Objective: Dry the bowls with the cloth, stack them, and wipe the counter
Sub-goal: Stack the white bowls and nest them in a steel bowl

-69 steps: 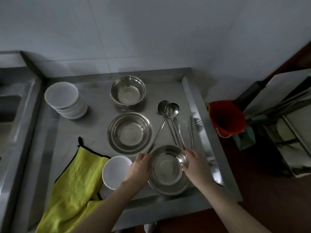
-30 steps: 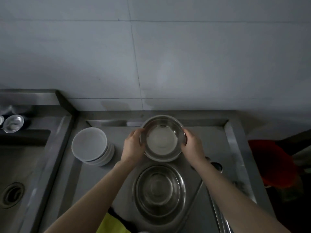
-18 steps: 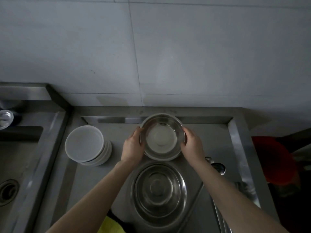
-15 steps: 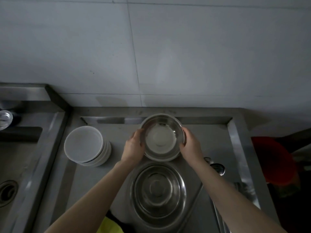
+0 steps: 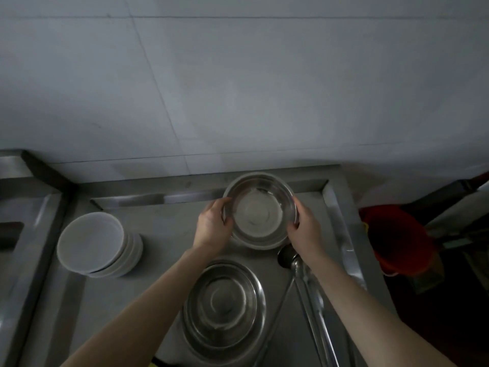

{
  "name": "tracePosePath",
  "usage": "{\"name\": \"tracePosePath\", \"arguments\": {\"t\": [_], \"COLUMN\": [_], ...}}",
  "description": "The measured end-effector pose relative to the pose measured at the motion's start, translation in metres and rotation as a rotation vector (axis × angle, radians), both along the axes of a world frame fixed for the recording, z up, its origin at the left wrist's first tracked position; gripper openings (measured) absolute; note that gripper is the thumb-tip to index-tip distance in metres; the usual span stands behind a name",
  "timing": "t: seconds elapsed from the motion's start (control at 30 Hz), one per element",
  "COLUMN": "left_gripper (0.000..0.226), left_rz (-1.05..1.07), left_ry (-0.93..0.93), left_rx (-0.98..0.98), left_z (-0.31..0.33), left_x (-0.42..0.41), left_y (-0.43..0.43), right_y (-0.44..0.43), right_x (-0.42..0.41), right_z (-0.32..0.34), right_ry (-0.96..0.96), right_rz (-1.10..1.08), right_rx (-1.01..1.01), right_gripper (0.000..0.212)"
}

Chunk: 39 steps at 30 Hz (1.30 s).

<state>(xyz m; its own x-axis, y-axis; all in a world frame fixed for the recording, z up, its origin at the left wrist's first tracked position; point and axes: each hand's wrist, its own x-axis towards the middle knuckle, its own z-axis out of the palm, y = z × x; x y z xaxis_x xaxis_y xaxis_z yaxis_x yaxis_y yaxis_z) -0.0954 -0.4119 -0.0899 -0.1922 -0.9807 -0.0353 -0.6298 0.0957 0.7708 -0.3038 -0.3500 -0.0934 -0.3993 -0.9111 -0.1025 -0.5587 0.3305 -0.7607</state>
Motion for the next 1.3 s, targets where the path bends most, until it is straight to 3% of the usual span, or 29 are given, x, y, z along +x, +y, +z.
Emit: {"name": "tracePosePath", "arguments": {"t": [0.37,0.53,0.77,0.93,1.13,1.3], "left_gripper": [0.051,0.051,0.052,0.033,0.016,0.019], "left_rz": [-0.158,-0.196,-0.250,-0.151,0.038,0.178], "left_ry": [0.072,0.040,-0.035,-0.005,0.058,0.014], "left_rx": [0.017,0.037,0.208,0.184,0.126,0.140], "left_z": [-0.019,-0.033,-0.023,-0.002,0.026,0.040], "left_x": [-0.102,-0.113,-0.109,-0.076,0.019,0.115], "left_y": [-0.005,-0.001,-0.004,0.013,0.052,0.104], "right_y": [0.023,0.032,0.035,0.040,0.039,0.052], "right_x": [-0.087,-0.094,-0.095,-0.068,0.002,0.088], "right_z": [0.005,0.003,0.006,0.028,0.037,0.043], "right_ry": [0.036,0.060,0.145,0.348,0.183,0.101], "right_rz": [-0.167,-0.156,-0.130,-0.025,0.121,0.392], "right_rx": [0.037,0.045,0.161,0.073,-0.041,0.045], "right_gripper": [0.070,0.066,0.062,0.042,0.034,0.032]}}
